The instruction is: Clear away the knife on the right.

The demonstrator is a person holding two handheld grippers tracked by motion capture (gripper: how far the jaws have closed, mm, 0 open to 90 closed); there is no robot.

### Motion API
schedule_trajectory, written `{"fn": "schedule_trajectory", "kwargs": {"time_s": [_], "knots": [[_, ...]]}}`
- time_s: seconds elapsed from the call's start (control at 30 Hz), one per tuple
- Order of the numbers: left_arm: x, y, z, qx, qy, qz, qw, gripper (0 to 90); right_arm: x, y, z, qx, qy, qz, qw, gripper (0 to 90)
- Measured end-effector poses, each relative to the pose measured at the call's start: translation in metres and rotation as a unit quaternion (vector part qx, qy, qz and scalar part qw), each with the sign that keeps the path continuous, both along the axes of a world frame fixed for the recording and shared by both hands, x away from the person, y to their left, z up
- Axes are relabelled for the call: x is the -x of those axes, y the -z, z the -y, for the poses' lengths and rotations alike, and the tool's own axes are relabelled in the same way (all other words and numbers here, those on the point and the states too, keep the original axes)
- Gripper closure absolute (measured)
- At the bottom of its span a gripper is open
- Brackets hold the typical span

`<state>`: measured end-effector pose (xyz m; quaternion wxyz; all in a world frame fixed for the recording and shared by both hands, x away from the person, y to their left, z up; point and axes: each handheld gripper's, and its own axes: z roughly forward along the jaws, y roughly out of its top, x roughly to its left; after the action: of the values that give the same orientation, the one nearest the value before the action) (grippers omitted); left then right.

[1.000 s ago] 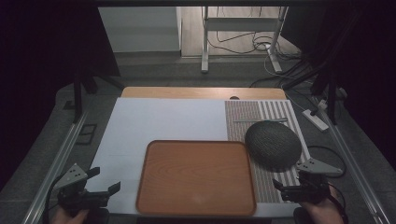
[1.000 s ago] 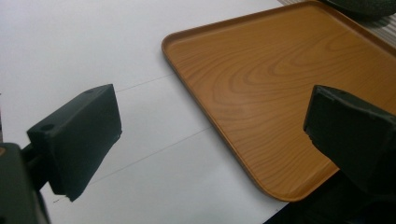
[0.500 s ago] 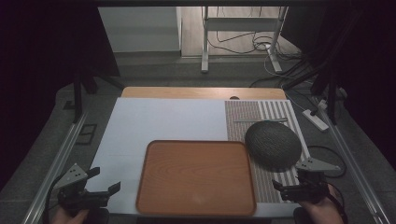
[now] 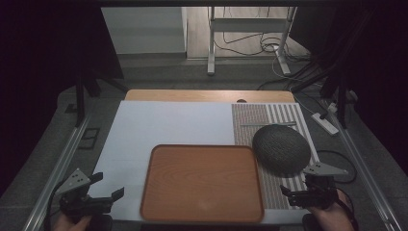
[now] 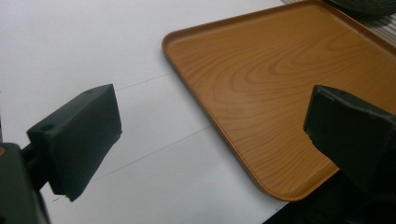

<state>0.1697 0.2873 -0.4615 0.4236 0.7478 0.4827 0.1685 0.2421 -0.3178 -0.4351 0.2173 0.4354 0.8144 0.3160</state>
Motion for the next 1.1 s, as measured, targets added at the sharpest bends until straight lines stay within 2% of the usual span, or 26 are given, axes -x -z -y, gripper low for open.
{"fn": "schedule_trajectory", "kwargs": {"time_s": [0.2,0.27,0.57,0.8,1.0,1.1], "knots": [[0.000,0.000,0.000,0.001,-0.001,-0.001,1.0000,4.1,-0.002,0.000,-0.002,0.004,-0.003,0.000,1.0000,0.0],[0.000,0.000,0.000,0.001,-0.001,-0.001,1.0000,4.2,-0.003,-0.001,-0.004,-0.003,-0.005,0.002,1.0000,0.0],[0.000,0.000,0.000,0.001,-0.002,-0.003,1.0000,4.1,-0.008,-0.001,-0.013,-0.003,-0.024,0.000,0.9997,0.0],[-0.001,0.000,0.000,0.000,-0.002,-0.003,1.0000,4.1,-0.014,-0.004,-0.017,0.000,-0.026,0.007,0.9997,0.0],[-0.001,0.000,0.000,-0.001,-0.002,-0.003,1.0000,4.1,-0.021,-0.001,-0.022,-0.016,-0.027,0.006,0.9995,0.0],[-0.001,0.000,0.001,-0.003,-0.001,-0.003,1.0000,4.1,-0.025,0.002,-0.026,-0.014,-0.033,0.003,0.9994,0.0]]}}
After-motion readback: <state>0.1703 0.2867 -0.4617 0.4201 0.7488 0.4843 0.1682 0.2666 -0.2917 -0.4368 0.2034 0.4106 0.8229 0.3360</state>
